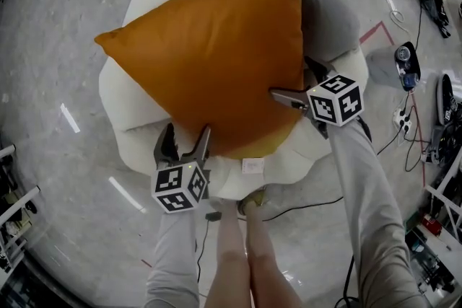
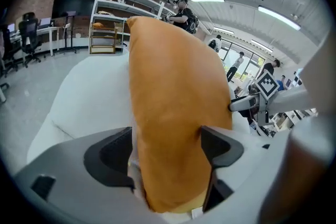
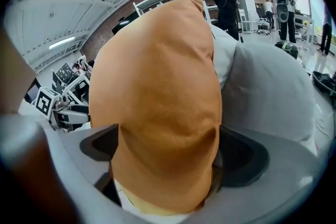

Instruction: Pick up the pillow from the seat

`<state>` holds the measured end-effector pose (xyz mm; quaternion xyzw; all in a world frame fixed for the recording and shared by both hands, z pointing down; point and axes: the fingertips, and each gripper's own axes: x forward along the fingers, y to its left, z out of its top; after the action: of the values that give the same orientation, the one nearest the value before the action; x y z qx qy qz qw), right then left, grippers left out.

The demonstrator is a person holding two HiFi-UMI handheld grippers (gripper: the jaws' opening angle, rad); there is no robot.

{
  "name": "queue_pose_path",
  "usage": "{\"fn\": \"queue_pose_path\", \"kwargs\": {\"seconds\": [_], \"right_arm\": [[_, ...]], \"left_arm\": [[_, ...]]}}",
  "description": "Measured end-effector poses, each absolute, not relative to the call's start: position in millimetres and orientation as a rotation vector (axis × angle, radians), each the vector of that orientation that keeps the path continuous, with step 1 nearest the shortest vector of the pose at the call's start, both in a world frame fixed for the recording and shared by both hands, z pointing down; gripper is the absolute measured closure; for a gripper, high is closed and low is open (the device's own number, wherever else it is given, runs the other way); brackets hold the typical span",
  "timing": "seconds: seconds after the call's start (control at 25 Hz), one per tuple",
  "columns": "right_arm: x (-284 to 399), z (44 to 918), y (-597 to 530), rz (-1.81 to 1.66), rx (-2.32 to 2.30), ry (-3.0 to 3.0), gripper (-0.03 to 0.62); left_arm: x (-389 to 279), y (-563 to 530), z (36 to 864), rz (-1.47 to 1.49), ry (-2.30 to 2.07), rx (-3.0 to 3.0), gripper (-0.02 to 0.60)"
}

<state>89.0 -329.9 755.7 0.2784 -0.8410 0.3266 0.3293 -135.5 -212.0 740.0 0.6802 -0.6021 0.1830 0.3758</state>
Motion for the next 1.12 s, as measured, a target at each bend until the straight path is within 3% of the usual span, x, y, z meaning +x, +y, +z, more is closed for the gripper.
{"fn": "queue_pose_path", "kwargs": {"seconds": [0.2,0.44,0.52,0.88,1.12], "right_arm": [[81.8,771.9,-340.8,0.877,0.654,-2.191,0.02],[74.7,783.9,-347.5,0.884,0.637,-2.214,0.023],[72.6,784.3,-348.7,0.876,0.644,-2.21,0.051],[64.5,764.1,-330.0,0.79,0.773,-2.188,0.301],[63.5,722.4,-315.9,0.713,0.851,-2.214,0.326]], "left_arm": [[-137.8,-231.7,762.1,0.401,-1.416,1.763,0.123],[-109.5,-247.6,772.1,0.428,-1.208,1.877,0.117],[-105.8,-250.8,772.7,0.44,-1.229,1.877,0.117],[-98.3,-242.1,759.0,0.481,-1.287,1.871,0.304],[-99.1,-230.9,727.8,0.437,-1.301,1.889,0.313]]}}
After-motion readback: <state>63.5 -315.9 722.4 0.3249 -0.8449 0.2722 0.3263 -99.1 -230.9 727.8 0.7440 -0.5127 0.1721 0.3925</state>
